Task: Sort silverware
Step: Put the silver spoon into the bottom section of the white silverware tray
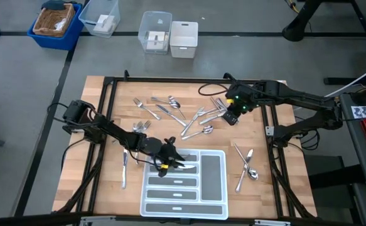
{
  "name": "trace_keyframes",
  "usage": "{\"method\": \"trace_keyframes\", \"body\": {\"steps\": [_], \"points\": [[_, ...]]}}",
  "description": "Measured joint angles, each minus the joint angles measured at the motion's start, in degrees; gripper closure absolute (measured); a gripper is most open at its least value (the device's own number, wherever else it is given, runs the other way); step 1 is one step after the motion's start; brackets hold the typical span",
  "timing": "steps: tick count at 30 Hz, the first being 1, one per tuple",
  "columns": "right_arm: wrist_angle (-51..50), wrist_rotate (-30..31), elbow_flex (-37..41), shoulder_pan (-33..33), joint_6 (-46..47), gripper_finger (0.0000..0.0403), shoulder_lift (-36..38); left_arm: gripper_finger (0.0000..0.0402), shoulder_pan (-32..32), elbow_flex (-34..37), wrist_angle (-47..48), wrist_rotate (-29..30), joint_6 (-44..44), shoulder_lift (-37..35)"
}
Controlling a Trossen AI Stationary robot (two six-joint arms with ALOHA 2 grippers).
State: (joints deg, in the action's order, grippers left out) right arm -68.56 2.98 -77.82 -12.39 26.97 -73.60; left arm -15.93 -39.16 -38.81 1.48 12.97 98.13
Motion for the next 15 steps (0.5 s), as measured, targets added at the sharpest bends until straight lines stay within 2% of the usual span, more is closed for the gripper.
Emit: {"method": "trace_keyframes", "body": {"steps": [5,9,15], "points": [[-4.8,-3.8,0.0,0.1,9.8,0.0288,0.0,0.0299,0.8,-0.2,-1.1,0.1,2.9,-1.2],[-10.0,-7.2,0.0,0.6,16.0,0.0288,0.0,0.0307,2.7,-0.2,-0.8,0.2,12.1,-2.8],[-14.1,-6.1,0.0,6.0,23.5,0.0288,0.0,0.0316,8.2,-0.2,-0.4,0.2,25.1,-5.3]]}}
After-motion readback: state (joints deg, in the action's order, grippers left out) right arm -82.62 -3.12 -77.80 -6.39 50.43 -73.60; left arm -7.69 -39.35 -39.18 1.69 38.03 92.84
